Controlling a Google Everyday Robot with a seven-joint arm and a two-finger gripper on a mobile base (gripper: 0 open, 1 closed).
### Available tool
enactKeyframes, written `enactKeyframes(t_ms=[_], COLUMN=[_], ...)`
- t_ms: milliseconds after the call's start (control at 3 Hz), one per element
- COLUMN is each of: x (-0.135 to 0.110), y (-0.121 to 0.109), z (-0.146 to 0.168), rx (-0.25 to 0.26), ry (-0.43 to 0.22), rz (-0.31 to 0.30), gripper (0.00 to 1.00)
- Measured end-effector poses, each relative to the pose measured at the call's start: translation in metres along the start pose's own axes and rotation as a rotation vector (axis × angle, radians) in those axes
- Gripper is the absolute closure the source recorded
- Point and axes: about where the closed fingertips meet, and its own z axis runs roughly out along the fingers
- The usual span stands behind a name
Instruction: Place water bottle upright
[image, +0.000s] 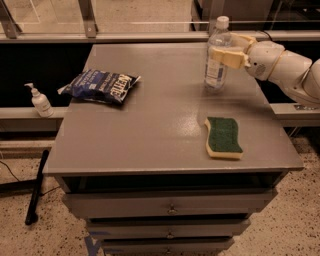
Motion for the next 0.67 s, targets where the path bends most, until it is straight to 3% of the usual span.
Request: enactKeyframes(t_ms=[667], x=[0.0067], y=[-0.0004], z=[-0.0051], rx=[-0.006], ry=[0.003], rz=[-0.007], gripper=[0.37])
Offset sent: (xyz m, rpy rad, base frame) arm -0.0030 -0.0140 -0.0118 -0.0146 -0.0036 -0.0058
